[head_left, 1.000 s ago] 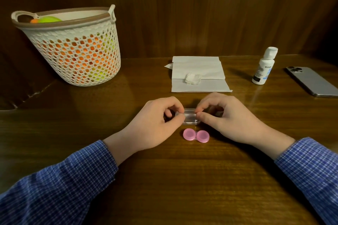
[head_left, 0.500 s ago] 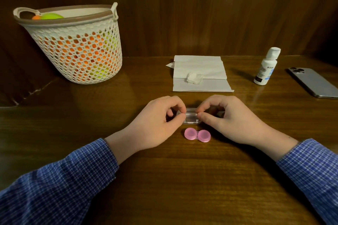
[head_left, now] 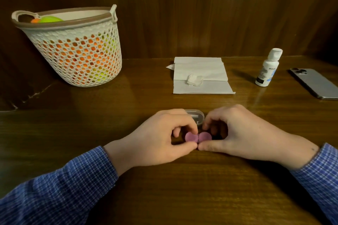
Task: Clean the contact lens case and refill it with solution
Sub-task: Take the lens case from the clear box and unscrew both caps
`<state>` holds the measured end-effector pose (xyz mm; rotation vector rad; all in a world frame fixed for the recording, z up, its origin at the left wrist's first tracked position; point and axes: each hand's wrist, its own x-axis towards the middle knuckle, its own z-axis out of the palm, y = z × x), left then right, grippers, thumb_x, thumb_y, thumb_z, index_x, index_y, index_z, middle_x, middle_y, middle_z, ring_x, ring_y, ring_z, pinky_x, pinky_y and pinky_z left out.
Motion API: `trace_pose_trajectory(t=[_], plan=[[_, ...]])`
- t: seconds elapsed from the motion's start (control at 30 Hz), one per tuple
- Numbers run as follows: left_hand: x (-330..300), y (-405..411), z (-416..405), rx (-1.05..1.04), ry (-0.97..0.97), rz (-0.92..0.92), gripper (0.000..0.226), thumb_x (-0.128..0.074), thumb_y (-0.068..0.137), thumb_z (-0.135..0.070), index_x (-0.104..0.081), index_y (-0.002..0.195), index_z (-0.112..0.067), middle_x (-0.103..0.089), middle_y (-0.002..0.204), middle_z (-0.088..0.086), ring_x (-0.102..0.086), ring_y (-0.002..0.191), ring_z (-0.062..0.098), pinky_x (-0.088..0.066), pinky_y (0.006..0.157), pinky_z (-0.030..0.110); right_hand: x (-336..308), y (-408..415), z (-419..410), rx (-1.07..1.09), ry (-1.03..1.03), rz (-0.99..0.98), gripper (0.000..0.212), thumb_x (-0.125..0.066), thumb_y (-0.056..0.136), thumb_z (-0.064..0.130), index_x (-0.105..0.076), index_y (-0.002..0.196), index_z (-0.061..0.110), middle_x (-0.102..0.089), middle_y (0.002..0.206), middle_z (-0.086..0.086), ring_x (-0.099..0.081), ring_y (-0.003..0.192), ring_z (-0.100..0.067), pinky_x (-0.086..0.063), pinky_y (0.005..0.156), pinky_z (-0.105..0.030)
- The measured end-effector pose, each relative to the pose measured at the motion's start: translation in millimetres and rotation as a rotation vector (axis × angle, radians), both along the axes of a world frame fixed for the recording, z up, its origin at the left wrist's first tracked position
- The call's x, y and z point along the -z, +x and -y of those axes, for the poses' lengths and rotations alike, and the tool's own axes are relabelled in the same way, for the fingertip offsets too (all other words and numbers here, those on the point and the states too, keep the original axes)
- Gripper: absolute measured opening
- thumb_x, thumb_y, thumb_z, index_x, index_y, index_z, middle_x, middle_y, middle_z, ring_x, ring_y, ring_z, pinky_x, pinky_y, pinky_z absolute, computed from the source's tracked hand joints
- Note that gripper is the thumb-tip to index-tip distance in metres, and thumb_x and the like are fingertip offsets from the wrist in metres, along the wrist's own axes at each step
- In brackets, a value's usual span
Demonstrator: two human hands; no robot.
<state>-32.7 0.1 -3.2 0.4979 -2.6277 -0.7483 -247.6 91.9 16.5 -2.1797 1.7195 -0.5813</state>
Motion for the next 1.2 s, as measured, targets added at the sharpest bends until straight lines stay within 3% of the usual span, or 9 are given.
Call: trace_pose_trajectory(t=[0.2, 0.37, 0.6, 0.87, 1.03, 1.2], plan=[[1, 0, 4, 0.031, 0.033, -0.028, 0.013, -0.078, 0.089, -0.029, -0.080, 0.100, -0.024, -0.073, 0.094, -0.010, -0.067, 0.088, 0.020, -0.057, 0.071, 0.039, 1, 2, 0, 0.019, 0.041, 0.091, 0.037, -0.074, 0.066, 0.069, -0.074, 0.080, 0.034, -0.071, 0.082, 0.022, -0.065, 0.071, -0.001, -0.049, 0.055, -0.015], [-5, 0, 5, 0.030, 0.050, -0.027, 0.015, -0.080, 0.087, -0.025, -0.082, 0.102, -0.023, -0.078, 0.098, -0.011, -0.071, 0.096, 0.008, -0.059, 0.077, 0.028, 7, 6, 1, 0.055, 0.043, 0.128, 0.035, -0.074, 0.067, 0.065, -0.076, 0.080, 0.033, -0.073, 0.074, 0.014, -0.067, 0.073, -0.001, -0.051, 0.057, -0.014], [-9, 0, 2, 0.033, 0.008, -0.023, 0.015, -0.081, 0.087, -0.021, -0.083, 0.101, -0.021, -0.078, 0.100, -0.011, -0.070, 0.097, 0.001, -0.056, 0.085, 0.018, 4, 2, 6, -0.051, 0.047, 0.103, 0.024, -0.078, 0.078, 0.054, -0.074, 0.082, 0.030, -0.073, 0.073, 0.009, -0.066, 0.068, -0.006, -0.048, 0.054, -0.015], [-9, 0, 1, 0.026, 0.004, -0.017, 0.016, -0.080, 0.088, -0.022, -0.083, 0.103, -0.021, -0.078, 0.103, -0.012, -0.070, 0.099, 0.000, -0.055, 0.087, 0.017, 4, -3, 12, -0.159, 0.063, 0.109, 0.019, -0.080, 0.083, 0.044, -0.074, 0.085, 0.026, -0.072, 0.074, 0.009, -0.066, 0.067, -0.005, -0.047, 0.055, -0.014], [-8, 1, 2, 0.017, 0.007, -0.022, 0.016, -0.080, 0.087, -0.023, -0.083, 0.103, -0.023, -0.077, 0.103, -0.014, -0.070, 0.099, -0.001, -0.055, 0.087, 0.016, 4, -5, 10, -0.167, 0.061, 0.089, 0.018, -0.077, 0.085, 0.045, -0.074, 0.088, 0.028, -0.071, 0.076, 0.009, -0.066, 0.071, -0.008, -0.046, 0.056, -0.013], [-5, 1, 2, 0.017, -0.007, -0.045, 0.015, -0.080, 0.087, -0.025, -0.083, 0.101, -0.023, -0.076, 0.101, -0.015, -0.071, 0.098, 0.002, -0.058, 0.085, 0.022, 8, -4, 5, -0.137, -0.028, 0.034, 0.028, -0.068, 0.084, 0.059, -0.074, 0.095, 0.034, -0.066, 0.087, 0.015, -0.061, 0.082, -0.002, -0.050, 0.066, -0.015]])
